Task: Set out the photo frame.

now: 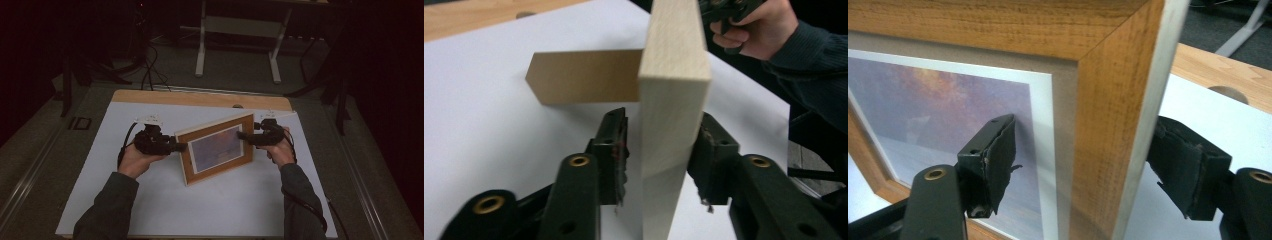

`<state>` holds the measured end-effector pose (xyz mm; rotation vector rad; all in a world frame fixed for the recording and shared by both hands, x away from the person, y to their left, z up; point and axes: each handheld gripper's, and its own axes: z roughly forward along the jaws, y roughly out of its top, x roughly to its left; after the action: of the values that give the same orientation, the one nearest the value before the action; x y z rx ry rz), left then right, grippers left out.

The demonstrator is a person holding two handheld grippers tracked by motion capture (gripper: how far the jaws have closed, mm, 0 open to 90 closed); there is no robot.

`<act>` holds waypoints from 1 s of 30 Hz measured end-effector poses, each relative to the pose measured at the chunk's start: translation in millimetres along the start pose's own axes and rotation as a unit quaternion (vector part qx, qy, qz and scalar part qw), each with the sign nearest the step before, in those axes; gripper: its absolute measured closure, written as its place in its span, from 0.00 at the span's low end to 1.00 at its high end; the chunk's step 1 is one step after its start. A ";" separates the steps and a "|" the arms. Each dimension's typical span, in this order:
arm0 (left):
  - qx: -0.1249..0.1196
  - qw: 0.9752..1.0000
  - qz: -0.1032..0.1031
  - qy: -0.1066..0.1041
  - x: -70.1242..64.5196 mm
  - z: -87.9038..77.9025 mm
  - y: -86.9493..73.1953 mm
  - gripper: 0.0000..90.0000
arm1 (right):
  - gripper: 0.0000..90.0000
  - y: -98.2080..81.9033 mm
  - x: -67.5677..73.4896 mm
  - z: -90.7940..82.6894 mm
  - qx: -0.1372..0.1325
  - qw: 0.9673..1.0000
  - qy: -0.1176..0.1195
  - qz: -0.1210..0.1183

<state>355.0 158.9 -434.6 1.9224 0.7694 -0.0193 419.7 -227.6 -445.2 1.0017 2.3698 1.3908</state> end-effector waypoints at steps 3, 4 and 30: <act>-0.002 1.000 0.002 0.003 -1.1 0.0 0.8 0.75 | 0.32 -0.6 0.2 0.8 -0.001 1.000 0.005 0.002; -0.005 1.000 0.004 0.008 -1.9 0.2 1.0 0.76 | 0.33 -0.8 0.7 0.8 -0.001 1.000 0.006 0.002; -0.033 0.997 -0.024 0.069 8.8 -2.7 3.7 0.77 | 0.59 -9.3 -1.2 -9.4 -0.009 0.999 0.023 0.022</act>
<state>363.1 164.5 -433.3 1.8564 0.8987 0.1089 411.7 -237.8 -448.1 1.0341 2.3769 1.4633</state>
